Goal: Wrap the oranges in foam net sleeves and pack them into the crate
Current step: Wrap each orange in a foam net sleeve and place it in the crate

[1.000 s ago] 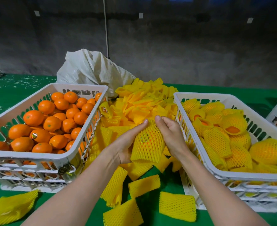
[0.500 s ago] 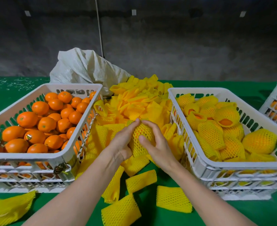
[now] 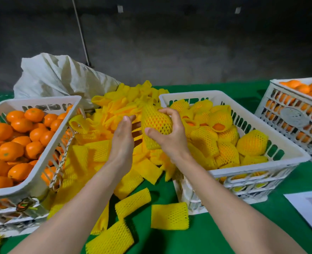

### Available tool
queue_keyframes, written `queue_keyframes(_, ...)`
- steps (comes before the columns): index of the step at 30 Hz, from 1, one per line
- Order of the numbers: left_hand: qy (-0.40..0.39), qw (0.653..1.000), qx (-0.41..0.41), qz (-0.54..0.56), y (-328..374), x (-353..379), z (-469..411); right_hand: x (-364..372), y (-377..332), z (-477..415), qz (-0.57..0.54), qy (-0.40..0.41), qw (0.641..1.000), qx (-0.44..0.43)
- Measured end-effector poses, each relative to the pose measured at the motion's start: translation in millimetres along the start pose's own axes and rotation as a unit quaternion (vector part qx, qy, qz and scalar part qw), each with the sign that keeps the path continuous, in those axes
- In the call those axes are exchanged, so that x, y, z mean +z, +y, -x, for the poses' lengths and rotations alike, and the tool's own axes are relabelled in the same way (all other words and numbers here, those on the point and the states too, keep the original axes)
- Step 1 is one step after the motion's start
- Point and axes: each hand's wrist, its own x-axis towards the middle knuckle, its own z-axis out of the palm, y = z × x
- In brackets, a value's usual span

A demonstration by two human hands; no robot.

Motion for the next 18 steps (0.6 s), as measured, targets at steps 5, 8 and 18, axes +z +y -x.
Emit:
queue_keyframes(5,-0.116,0.977,0.111,-0.138,-30.9,51.0,7.1,-71.2,1.3,-23.6,0.036,0.075,0.996,-0.018)
queue_keyframes(8,-0.220,0.921,0.190,-0.261,-37.0,80.6,-0.1,-113.9,8.0,-32.1,0.146,0.083,0.985,0.038)
queue_keyframes(18,-0.301,0.913,0.072,-0.267,-51.8,86.1,-25.9,-157.5,42.7,-12.9,0.518,-0.302,0.756,0.263)
